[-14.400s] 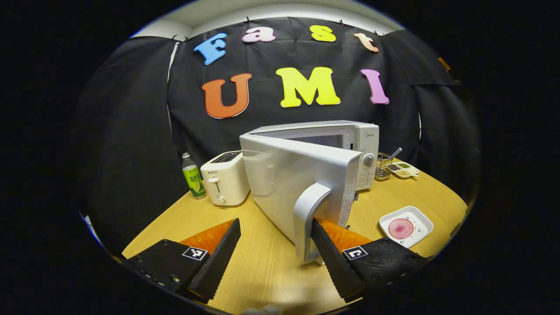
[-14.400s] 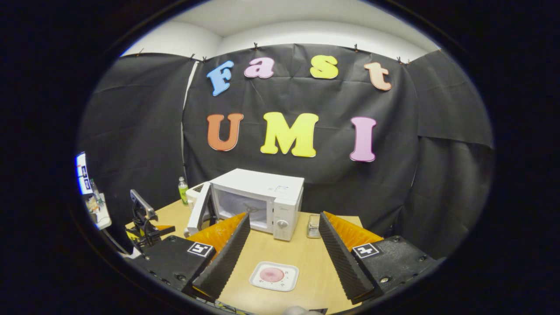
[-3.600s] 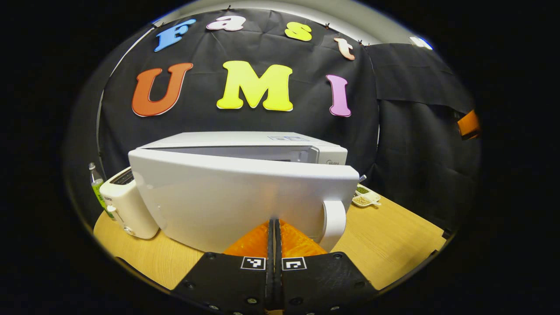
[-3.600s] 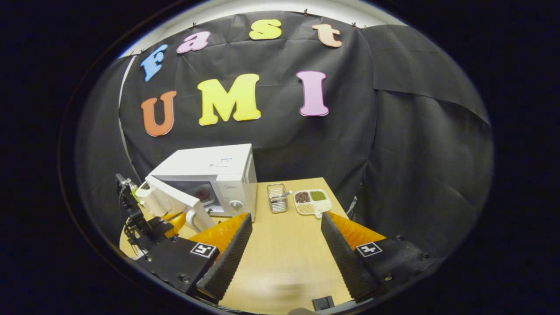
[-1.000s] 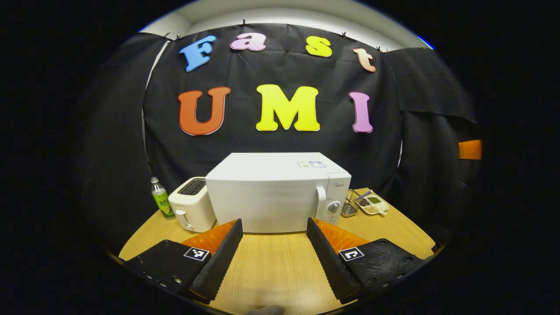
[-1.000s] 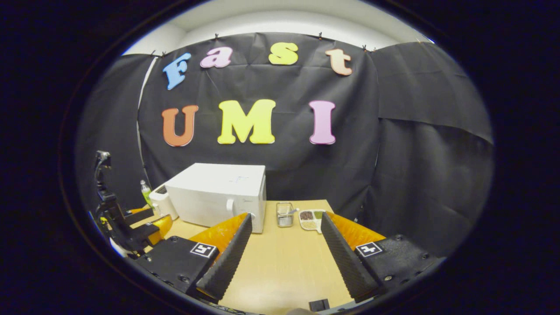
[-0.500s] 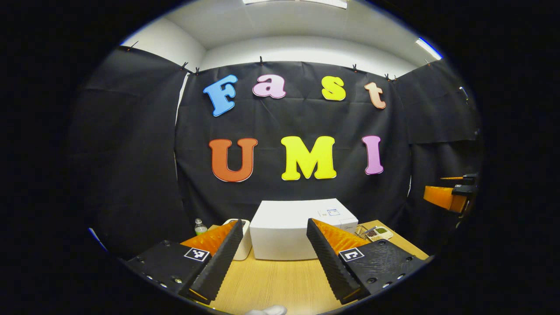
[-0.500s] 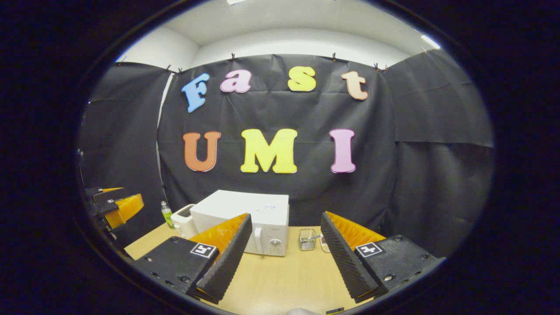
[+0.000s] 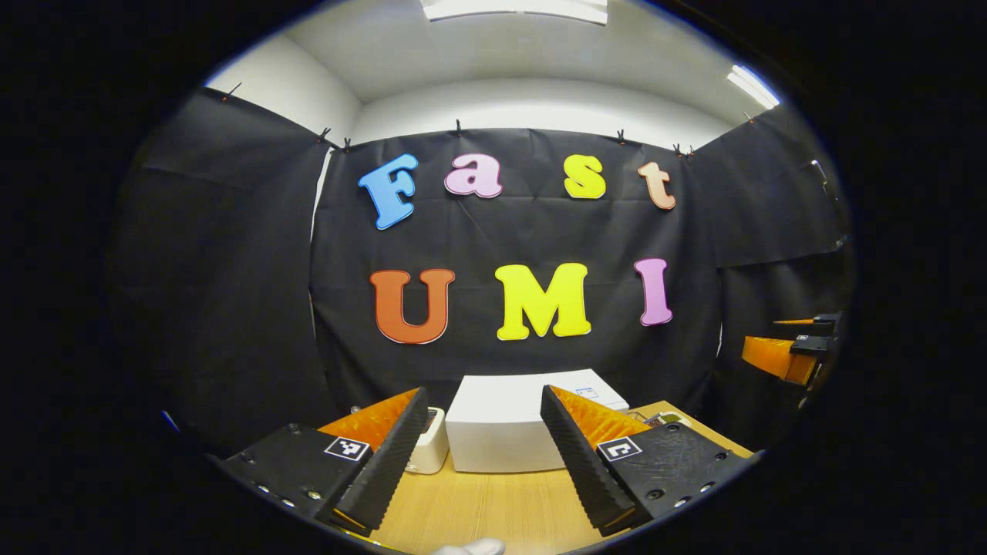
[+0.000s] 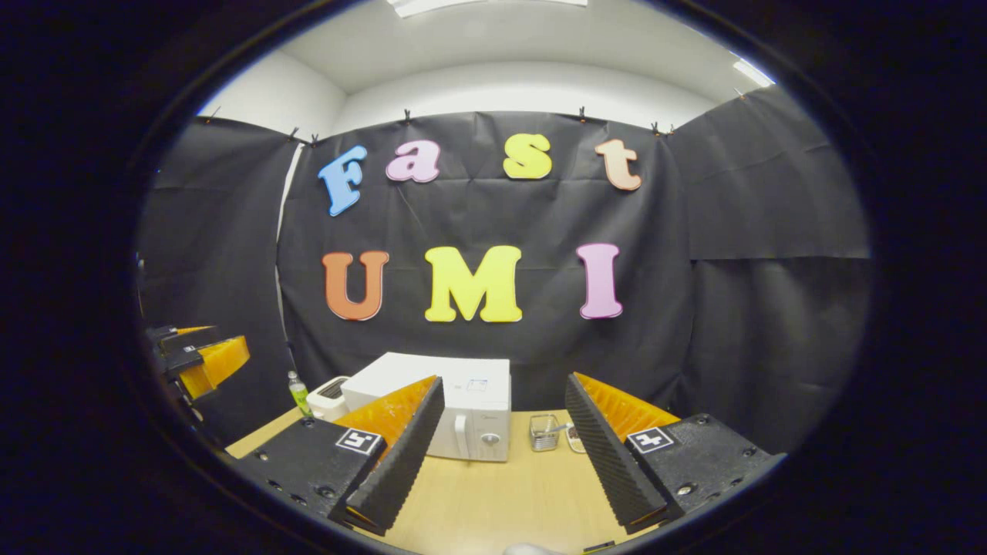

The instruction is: Open the microwave oven with the left hand, put the food in, and close the microwave oven.

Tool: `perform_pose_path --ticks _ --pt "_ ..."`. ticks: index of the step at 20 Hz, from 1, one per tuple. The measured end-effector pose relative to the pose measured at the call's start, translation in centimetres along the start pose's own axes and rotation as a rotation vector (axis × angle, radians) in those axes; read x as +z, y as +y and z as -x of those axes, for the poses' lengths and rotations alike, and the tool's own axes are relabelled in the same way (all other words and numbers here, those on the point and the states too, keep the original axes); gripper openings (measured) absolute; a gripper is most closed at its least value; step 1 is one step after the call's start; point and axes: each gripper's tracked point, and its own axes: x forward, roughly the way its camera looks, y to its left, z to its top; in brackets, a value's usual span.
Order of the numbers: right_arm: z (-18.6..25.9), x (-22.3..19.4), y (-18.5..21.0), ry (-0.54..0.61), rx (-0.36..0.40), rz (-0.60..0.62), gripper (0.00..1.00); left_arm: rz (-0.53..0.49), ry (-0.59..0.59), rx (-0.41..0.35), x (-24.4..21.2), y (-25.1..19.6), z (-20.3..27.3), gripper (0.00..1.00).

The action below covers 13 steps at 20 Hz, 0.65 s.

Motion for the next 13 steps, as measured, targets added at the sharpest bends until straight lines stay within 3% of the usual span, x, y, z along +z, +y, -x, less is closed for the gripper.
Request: perform_pose_path --ticks 1,2,3,4,5,7,8,13 --pt "0.2 0.1 -0.2 -0.002 -0.006 -0.002 1.00 -0.003 -0.004 -0.003 0.1 -0.1 -0.1 0.92" --pt "0.4 0.3 -0.4 -0.002 -0.011 -0.004 0.92 -0.005 -0.005 -0.008 0.2 -0.3 -0.1 0.92" --pt "0.4 0.2 -0.6 -0.002 -0.019 -0.005 1.00 -0.003 -0.006 -0.016 0.3 -0.6 -0.2 0.92" --pt "0.5 0.3 -0.7 -0.001 -0.024 -0.008 1.00 -0.001 -0.007 -0.023 0.4 -0.8 -0.2 0.92" --pt "0.7 0.2 -0.8 0.001 -0.028 -0.011 0.92 -0.001 -0.010 -0.024 0.5 -0.8 -0.3 0.92" --pt "0.8 0.2 -0.8 0.001 -0.026 -0.015 0.92 0.000 -0.020 -0.026 0.7 -1.0 -0.3 0.92" --pt "0.9 0.4 -0.9 -0.003 -0.029 -0.015 1.00 0.000 -0.024 -0.028 0.9 -1.1 -0.4 0.92" --pt "0.9 0.6 -0.9 -0.010 -0.028 -0.008 1.00 0.000 -0.019 -0.026 0.8 -1.2 -0.4 0.92"
